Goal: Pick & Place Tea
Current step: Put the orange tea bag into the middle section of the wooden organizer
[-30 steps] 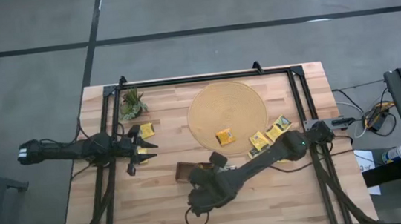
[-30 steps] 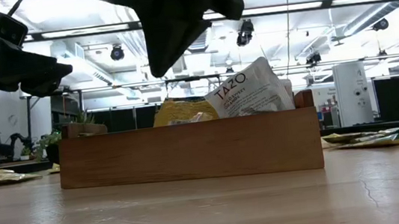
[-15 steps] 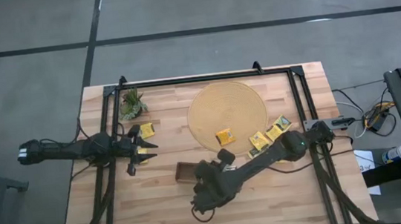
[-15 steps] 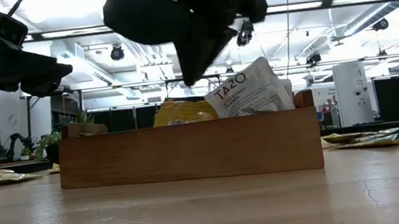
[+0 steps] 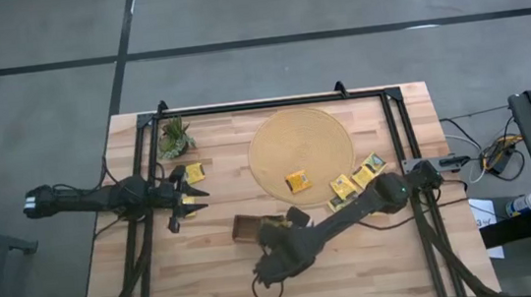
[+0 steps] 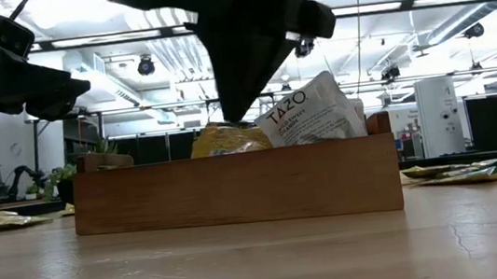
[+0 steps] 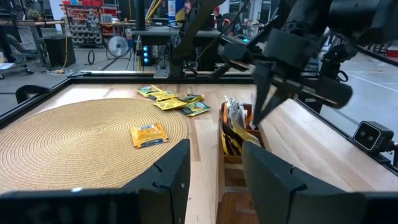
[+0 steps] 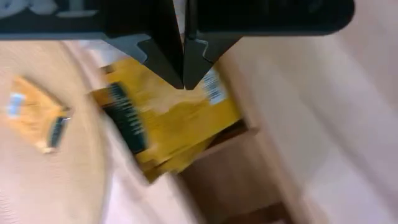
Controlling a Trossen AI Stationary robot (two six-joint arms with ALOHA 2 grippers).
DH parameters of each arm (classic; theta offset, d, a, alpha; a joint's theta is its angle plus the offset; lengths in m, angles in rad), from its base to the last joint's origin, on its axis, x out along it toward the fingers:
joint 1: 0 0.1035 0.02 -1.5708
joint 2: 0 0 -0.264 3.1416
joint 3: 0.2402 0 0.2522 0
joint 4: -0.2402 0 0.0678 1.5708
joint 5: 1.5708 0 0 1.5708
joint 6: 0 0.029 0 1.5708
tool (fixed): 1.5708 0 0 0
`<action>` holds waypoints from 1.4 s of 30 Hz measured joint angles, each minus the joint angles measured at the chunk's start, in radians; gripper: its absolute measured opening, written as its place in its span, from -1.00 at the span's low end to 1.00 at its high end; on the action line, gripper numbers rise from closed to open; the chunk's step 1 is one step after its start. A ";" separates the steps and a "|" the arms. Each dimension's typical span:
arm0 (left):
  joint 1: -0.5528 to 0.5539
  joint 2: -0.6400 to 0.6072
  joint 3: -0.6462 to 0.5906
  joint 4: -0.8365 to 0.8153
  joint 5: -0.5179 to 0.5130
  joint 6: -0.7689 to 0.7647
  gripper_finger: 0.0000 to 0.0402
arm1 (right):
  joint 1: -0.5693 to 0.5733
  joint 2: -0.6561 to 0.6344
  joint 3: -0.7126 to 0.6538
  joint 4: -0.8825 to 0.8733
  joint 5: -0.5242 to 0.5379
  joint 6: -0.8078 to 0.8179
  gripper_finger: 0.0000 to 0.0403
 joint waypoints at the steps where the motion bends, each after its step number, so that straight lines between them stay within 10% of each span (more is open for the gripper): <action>1: 0.000 0.000 0.000 0.000 0.000 0.000 -0.31 | 0.000 0.001 0.000 0.013 -0.018 -0.011 -0.96; 18: 0.000 0.000 0.000 0.000 0.000 0.000 -0.31 | -0.090 -0.005 -0.210 0.248 -0.242 -0.047 -0.96; 42: 0.000 0.000 0.000 0.000 0.000 0.000 -0.31 | -0.033 0.006 0.007 0.157 -0.113 -0.095 -0.96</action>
